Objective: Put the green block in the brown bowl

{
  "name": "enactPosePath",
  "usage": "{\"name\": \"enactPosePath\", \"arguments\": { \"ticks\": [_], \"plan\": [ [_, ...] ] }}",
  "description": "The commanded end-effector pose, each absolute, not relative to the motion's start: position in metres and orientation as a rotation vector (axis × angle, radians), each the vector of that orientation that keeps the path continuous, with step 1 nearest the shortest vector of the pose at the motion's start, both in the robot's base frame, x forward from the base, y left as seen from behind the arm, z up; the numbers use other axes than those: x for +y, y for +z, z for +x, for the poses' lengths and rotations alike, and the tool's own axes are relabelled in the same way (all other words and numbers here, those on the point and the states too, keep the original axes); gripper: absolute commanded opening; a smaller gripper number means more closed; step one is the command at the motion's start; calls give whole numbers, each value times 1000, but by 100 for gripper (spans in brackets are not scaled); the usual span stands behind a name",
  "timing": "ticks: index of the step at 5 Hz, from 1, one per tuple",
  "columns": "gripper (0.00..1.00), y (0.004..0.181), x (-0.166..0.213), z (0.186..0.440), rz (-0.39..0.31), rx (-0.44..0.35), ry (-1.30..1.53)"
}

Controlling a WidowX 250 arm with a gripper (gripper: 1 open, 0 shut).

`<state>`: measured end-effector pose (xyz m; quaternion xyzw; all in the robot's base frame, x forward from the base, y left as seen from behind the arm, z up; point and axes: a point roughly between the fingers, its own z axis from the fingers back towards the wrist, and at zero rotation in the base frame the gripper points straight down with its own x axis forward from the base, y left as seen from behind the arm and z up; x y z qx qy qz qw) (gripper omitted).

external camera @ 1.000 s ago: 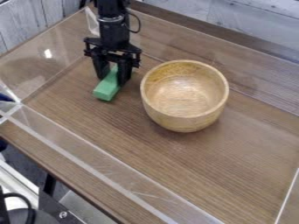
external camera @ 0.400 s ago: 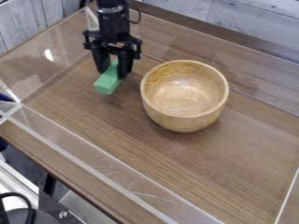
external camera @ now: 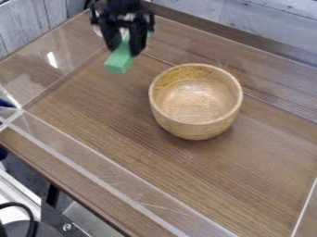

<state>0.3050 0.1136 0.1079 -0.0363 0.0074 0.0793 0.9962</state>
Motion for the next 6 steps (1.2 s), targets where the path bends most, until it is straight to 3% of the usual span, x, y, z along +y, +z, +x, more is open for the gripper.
{"name": "enactPosePath", "arguments": {
  "ticks": [1,3,6],
  "plan": [
    [0,148,94,315,-71,-82,97],
    [0,149,36,318,-100,-72,-26],
    [0,107,-7,321,-106,-9,-126]
  ]
}}
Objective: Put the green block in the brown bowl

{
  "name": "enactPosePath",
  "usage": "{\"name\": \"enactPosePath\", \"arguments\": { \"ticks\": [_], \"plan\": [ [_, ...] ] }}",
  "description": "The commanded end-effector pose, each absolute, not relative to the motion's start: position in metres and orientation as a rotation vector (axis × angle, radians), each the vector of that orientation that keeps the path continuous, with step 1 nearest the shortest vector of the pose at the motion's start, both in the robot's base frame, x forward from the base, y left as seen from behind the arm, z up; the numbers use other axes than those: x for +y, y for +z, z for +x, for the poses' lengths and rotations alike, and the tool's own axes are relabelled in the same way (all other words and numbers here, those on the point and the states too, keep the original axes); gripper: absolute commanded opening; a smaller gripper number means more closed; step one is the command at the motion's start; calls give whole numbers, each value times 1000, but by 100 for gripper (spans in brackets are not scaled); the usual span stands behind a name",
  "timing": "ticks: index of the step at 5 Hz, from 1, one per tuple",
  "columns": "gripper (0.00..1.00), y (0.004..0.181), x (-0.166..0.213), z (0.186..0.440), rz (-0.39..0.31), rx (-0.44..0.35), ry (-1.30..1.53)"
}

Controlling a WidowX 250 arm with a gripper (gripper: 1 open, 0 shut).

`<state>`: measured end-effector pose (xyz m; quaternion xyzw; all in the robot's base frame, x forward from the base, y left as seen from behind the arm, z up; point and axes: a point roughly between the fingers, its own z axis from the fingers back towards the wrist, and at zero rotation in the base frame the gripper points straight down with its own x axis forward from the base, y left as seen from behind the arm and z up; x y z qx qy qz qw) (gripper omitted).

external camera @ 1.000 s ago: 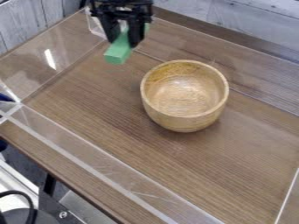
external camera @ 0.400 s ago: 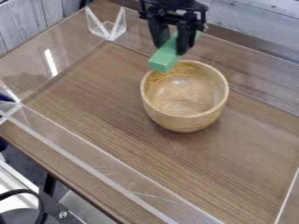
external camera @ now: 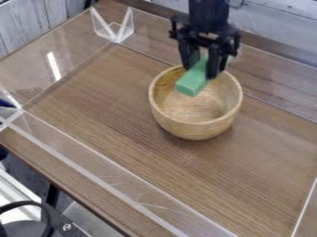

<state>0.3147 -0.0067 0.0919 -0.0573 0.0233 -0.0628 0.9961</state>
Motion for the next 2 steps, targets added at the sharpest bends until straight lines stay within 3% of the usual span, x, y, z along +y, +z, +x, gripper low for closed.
{"name": "enactPosePath", "arguments": {
  "ticks": [1,2],
  "plan": [
    [0,86,-7,319,-95,18,-133],
    [0,71,-8,319,-84,37,-136]
  ]
}}
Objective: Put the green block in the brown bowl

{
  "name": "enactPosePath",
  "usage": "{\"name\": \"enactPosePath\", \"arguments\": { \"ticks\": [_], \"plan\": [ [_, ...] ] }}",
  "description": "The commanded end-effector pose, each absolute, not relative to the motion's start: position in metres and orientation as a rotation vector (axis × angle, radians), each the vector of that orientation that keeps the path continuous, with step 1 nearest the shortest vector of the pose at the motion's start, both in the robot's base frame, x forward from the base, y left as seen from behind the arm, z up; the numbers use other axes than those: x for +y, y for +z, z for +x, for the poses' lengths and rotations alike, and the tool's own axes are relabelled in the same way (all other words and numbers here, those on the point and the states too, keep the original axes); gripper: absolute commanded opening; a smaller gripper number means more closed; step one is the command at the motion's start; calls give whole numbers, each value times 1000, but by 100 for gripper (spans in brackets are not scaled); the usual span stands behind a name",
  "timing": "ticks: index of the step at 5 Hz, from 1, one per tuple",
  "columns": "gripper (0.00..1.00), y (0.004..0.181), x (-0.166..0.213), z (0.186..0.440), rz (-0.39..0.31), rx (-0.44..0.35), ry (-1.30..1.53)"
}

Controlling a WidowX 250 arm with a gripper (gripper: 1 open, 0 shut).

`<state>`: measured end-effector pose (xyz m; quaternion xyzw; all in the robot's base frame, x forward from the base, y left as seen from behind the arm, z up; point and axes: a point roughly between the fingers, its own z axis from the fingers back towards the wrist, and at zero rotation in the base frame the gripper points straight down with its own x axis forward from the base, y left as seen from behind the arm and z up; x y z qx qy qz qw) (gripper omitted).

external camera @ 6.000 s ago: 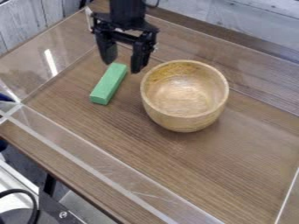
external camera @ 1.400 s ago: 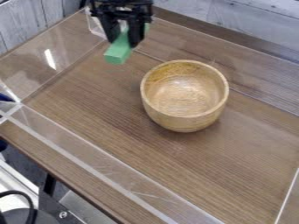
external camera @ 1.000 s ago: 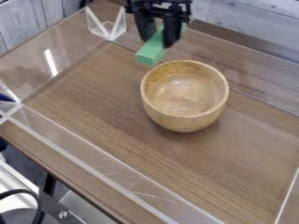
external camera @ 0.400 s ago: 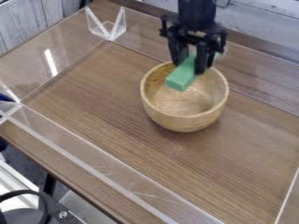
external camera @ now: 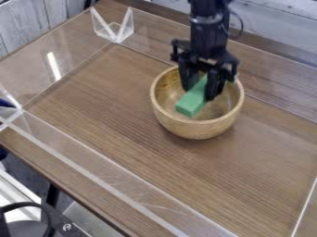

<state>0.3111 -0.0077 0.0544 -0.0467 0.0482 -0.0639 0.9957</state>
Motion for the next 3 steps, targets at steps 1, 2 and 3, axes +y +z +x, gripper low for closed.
{"name": "enactPosePath", "arguments": {
  "ticks": [1,2,3],
  "plan": [
    [0,62,-9,321,-77,51,-138],
    [0,65,-8,322,-76,46,-138],
    [0,67,-8,322,-76,44,-140]
  ]
}}
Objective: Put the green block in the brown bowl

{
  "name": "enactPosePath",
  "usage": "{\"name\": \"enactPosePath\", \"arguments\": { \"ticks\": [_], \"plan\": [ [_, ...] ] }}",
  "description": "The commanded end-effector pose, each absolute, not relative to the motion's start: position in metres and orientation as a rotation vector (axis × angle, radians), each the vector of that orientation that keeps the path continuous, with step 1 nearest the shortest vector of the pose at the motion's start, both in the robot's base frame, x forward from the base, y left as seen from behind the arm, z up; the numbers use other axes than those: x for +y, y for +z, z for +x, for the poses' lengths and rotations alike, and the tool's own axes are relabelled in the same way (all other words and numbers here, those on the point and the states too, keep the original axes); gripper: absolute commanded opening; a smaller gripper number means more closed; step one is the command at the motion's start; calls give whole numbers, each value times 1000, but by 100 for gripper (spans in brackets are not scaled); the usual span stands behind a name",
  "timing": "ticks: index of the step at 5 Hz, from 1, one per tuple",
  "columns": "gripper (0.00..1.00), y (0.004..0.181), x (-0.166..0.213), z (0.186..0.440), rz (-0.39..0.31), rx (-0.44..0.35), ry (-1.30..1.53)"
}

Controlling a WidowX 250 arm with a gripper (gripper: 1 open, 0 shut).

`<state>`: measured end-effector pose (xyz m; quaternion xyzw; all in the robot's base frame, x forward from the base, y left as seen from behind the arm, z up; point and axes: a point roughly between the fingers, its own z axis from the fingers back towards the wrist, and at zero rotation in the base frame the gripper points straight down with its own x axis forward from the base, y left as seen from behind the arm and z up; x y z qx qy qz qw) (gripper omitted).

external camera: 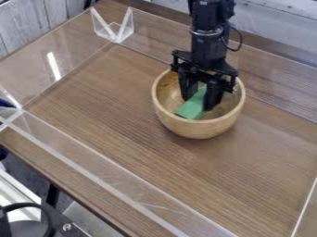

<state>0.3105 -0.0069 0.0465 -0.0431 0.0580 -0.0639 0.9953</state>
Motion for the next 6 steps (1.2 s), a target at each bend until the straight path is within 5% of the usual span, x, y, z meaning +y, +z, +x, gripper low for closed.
{"name": "enactPosePath", "arguments": {
  "ticks": [1,2,4,6],
  "plan": [
    [0,68,-8,322,-76,42,-142],
    [100,72,-8,321,-77,42,-140],
    [100,101,-3,319,-80,-13,-129],
    [100,155,17,310,-80,-109,-104]
  ]
}}
